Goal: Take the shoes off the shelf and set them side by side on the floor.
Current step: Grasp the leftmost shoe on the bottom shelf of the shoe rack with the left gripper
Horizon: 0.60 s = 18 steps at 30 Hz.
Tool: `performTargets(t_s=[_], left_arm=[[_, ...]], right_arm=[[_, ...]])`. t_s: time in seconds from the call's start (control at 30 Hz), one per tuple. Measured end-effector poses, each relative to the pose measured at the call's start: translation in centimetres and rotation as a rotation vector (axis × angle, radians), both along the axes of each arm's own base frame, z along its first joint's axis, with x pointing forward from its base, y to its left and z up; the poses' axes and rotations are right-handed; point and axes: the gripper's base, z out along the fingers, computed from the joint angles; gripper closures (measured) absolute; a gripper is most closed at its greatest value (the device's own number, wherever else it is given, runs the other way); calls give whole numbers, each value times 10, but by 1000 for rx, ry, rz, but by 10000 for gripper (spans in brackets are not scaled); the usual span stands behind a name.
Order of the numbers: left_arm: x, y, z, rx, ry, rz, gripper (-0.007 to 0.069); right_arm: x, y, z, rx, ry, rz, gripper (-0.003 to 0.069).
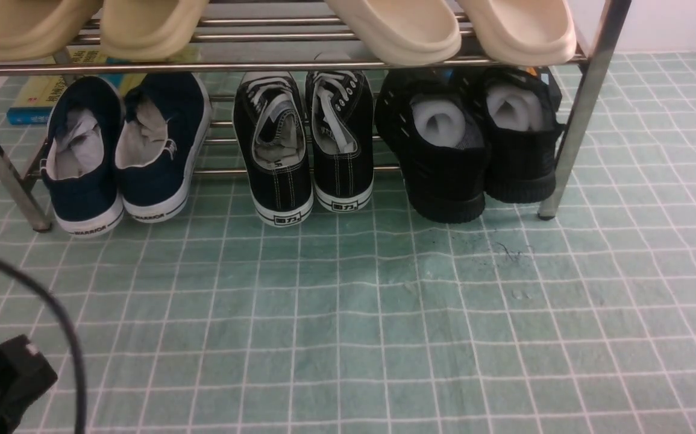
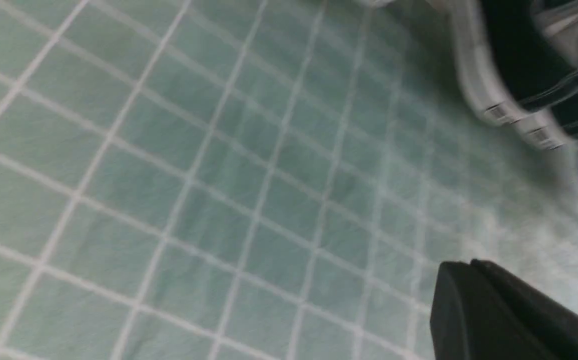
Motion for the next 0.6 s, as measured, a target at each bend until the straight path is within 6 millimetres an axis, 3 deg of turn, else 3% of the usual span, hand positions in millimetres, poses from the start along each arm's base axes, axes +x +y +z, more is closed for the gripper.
performTargets(t_s=[0.1, 0.13, 0.17, 0.33, 0.43, 0.6], left_arm=[[39, 7, 8, 156, 98, -2, 620], [42, 7, 9, 163, 99, 1, 619], [64, 11, 15, 230, 116, 14, 610], [132, 23, 37, 385, 156, 109, 549], [169, 37, 38, 470, 249, 190, 514], [198, 62, 34, 620, 472, 216, 523]], right_arm=[[0, 0, 0, 0, 0, 0, 419], [0, 0, 0, 0, 0, 0, 419], [0, 0, 0, 0, 0, 0, 419], [0, 0, 0, 0, 0, 0, 419], [0, 0, 0, 0, 0, 0, 419], [0, 0, 0, 0, 0, 0, 419]])
